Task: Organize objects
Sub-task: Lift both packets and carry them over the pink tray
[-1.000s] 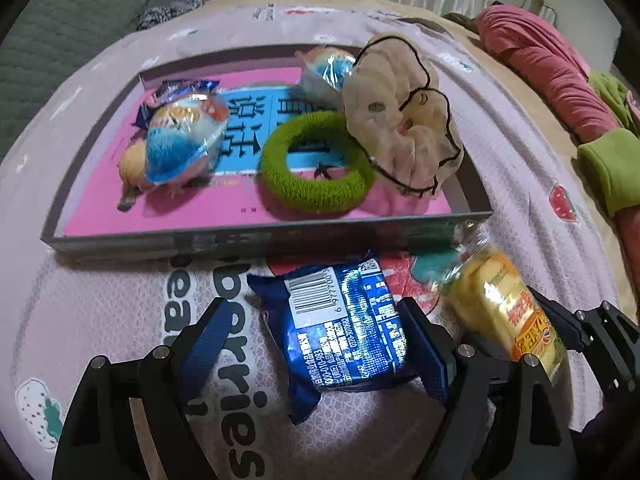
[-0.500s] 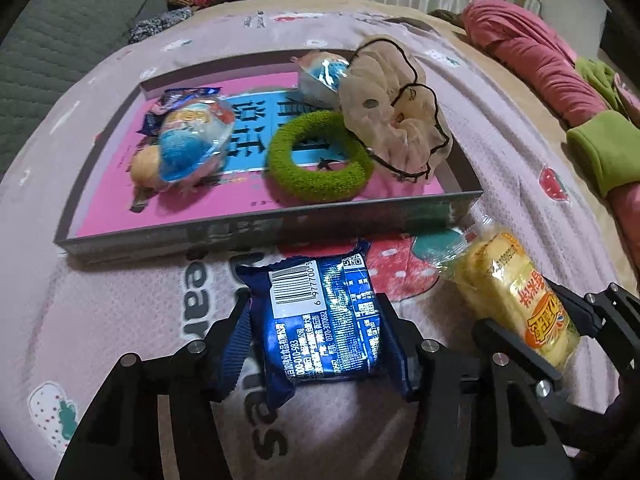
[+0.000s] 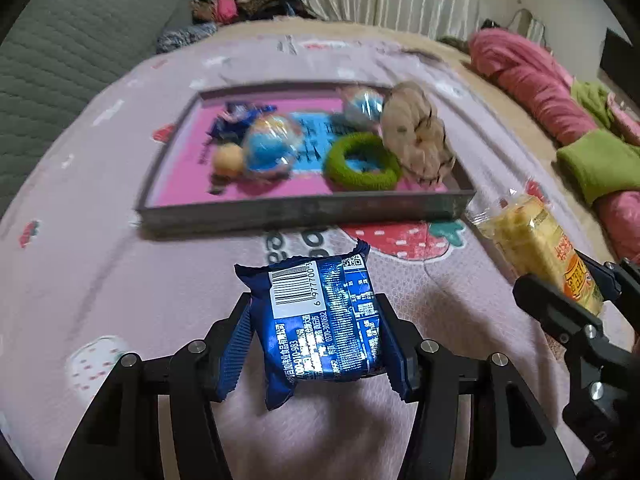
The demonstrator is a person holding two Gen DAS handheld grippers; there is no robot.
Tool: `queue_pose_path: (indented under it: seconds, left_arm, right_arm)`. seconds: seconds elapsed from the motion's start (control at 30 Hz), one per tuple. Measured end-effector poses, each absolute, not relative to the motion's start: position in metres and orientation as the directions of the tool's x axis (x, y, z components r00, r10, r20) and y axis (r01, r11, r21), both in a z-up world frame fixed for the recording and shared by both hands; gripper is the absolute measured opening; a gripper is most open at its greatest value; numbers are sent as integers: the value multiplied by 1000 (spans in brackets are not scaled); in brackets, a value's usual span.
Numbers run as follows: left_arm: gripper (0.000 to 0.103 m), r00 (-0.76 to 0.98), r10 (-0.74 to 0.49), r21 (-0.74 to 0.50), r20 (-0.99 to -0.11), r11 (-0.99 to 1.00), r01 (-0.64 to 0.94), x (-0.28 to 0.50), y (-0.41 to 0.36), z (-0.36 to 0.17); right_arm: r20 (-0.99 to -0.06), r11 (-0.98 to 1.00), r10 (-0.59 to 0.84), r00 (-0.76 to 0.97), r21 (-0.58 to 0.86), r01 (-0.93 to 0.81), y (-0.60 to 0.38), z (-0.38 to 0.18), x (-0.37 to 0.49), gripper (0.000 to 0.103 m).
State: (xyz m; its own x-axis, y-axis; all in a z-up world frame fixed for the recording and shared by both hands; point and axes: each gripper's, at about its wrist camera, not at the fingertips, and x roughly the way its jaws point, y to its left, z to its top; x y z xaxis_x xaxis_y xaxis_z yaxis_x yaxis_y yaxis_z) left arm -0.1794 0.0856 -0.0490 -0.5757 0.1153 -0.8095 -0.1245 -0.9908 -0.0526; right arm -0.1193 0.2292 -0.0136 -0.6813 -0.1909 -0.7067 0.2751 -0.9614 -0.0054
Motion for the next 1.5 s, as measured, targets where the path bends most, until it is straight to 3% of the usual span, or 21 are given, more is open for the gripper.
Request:
queue_pose_path:
  seconds: [0.4,0.8,1.2,1.5]
  left_arm:
    - [60,-720,87,-21,-688,-995,-100,-117,46,38]
    - [60,-784,91,-34,-613,-995,-89,-87,16,93]
    - [60,-823,77,-28,-562,-997,-75,-123,-5,125]
    - [60,-821,85,-15,-565,-996,-93,-192,-2,99]
  right_arm:
    - [-595,-958,-220,-773,-17,285,194,66,-74,40]
    - [-530,-954,-224,-818,-52,295,174,114,-49,40]
    - [-487,-959,-212,-847,-63,277,172,148,-87,40]
    - [-508,-964,-205,-837,-42,261,177,124,-151,40]
